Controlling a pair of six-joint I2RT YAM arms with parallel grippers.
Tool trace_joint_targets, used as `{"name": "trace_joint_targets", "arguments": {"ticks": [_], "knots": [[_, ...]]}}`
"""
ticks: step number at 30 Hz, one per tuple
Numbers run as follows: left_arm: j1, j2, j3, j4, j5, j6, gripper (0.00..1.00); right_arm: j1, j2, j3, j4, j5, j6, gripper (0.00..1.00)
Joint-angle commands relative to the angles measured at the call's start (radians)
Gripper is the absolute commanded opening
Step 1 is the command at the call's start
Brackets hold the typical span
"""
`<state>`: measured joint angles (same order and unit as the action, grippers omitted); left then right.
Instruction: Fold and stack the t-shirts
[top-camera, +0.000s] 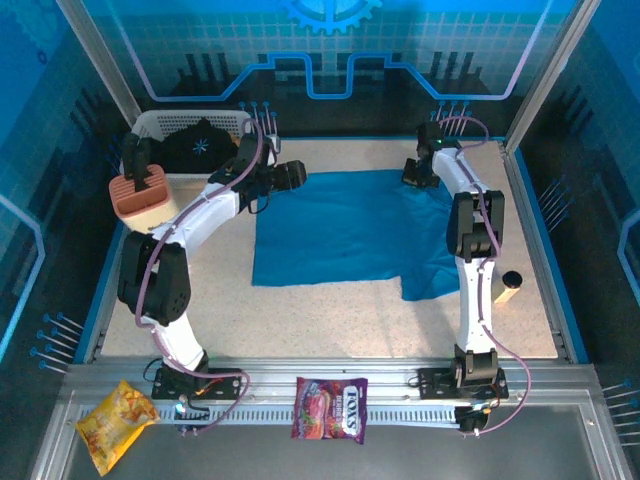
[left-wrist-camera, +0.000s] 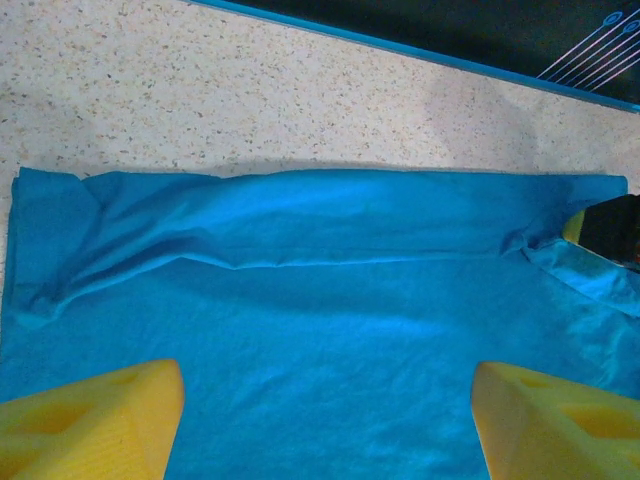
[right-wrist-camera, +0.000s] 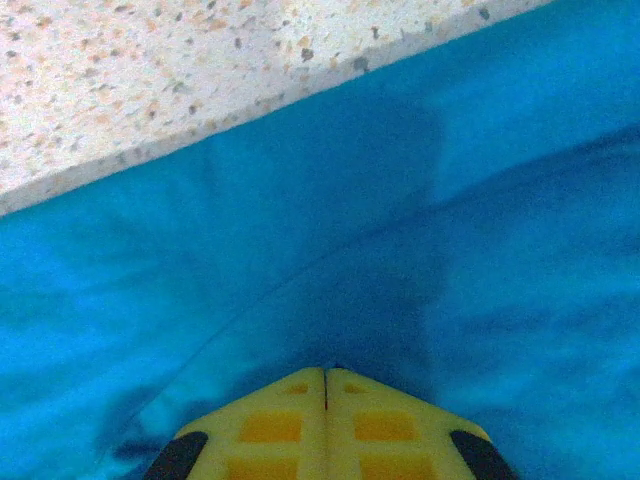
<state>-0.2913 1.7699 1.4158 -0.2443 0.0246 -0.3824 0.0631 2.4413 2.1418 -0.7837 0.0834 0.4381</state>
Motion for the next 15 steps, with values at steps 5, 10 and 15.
{"name": "trace_joint_targets", "arguments": {"ticks": [5,10,15], "knots": [[-0.002,-0.039,-0.025,0.023,0.031,0.034,0.77,0.041,-0.110,-0.132,0.069,0.017,0.060,0.00],[-0.002,-0.046,-0.037,0.028,0.032,0.040,0.77,0.065,-0.146,-0.189,0.098,0.009,0.093,0.00],[-0.002,-0.052,-0.050,0.044,0.037,0.041,0.77,0.095,-0.166,-0.221,0.100,0.019,0.115,0.00]]}}
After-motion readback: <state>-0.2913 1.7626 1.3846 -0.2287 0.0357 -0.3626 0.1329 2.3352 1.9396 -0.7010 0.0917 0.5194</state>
